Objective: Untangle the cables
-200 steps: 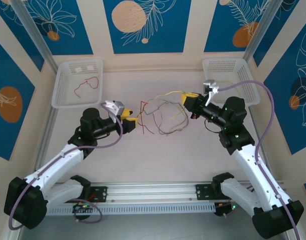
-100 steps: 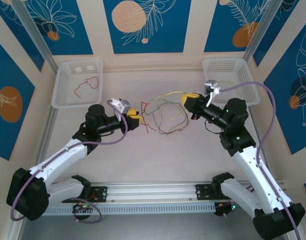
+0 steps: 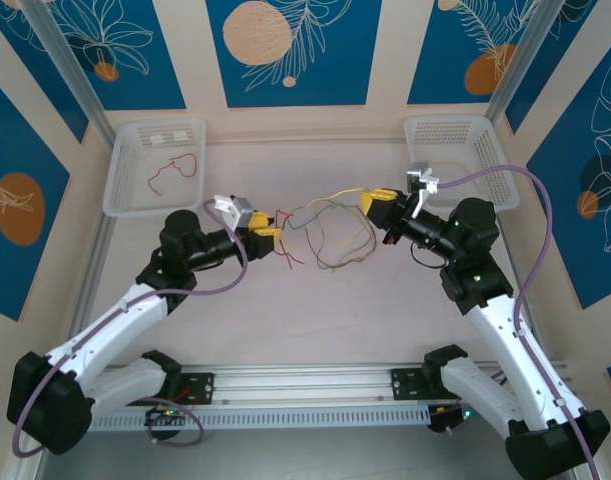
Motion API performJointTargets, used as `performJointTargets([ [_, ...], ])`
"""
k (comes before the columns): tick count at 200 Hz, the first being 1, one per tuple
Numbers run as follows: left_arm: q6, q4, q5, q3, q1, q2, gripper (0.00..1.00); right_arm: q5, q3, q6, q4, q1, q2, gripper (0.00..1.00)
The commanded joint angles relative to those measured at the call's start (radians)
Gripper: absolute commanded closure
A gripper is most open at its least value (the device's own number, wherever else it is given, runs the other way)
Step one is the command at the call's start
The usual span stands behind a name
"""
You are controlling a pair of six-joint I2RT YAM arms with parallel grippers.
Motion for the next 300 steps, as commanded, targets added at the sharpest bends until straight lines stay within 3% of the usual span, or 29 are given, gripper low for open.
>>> performJointTargets([
  [1,0.059,-0.045,0.038,0.036,-0.007,-0.060,0.58,-0.009,-0.032,-0.026,0.010,-0.016,0.003,1.00],
  [35,0.093,-0.113,0.057,0.054,-0.005,-0.091,0.39,-0.044,-0.050,-0.015,0.029,-0.044,0.006,1.00],
  [73,0.112,-0.096,0.103,0.064,-0.005,-0.059,0.35,-0.216,-0.024,-0.042,0.013,-0.046,0.038,1.00],
  [119,0.147,-0.104,0.168,0.101,-0.006,0.008,0.34,-0.299,-0.013,-0.058,0.010,-0.038,0.046,1.00],
  [135,0.156,-0.105,0.176,0.102,-0.007,0.020,0.38,-0.294,-0.012,-0.058,0.008,-0.033,0.045,1.00],
  [165,0.162,-0.113,0.179,0.097,-0.007,0.030,0.70,-0.267,-0.013,-0.058,0.002,-0.032,0.041,1.00],
  [179,0.158,-0.110,0.171,0.090,-0.008,0.027,0.71,-0.259,-0.018,-0.054,0.011,-0.030,0.037,1.00],
  [191,0.153,-0.106,0.175,0.087,-0.007,0.024,0.63,-0.259,-0.020,-0.054,0.014,-0.029,0.036,1.00],
  [200,0.149,-0.107,0.176,0.090,-0.008,0.022,0.41,-0.257,-0.018,-0.055,0.013,-0.029,0.040,1.00],
  [204,0.148,-0.108,0.178,0.090,-0.008,0.021,0.36,-0.257,-0.016,-0.057,0.011,-0.028,0.042,1.00],
  [221,0.155,-0.112,0.194,0.094,-0.010,0.024,0.35,-0.253,-0.020,-0.061,0.012,-0.028,0.042,1.00],
  [249,0.164,-0.130,0.238,0.123,-0.019,0.058,0.49,-0.253,-0.022,-0.051,0.024,-0.027,0.046,1.00],
  [280,0.174,-0.125,0.259,0.141,-0.044,0.096,0.55,-0.236,-0.025,-0.047,0.031,-0.026,0.047,1.00],
  [300,0.188,-0.138,0.253,0.150,-0.053,0.112,0.74,-0.215,-0.018,-0.049,0.020,-0.026,0.051,1.00],
])
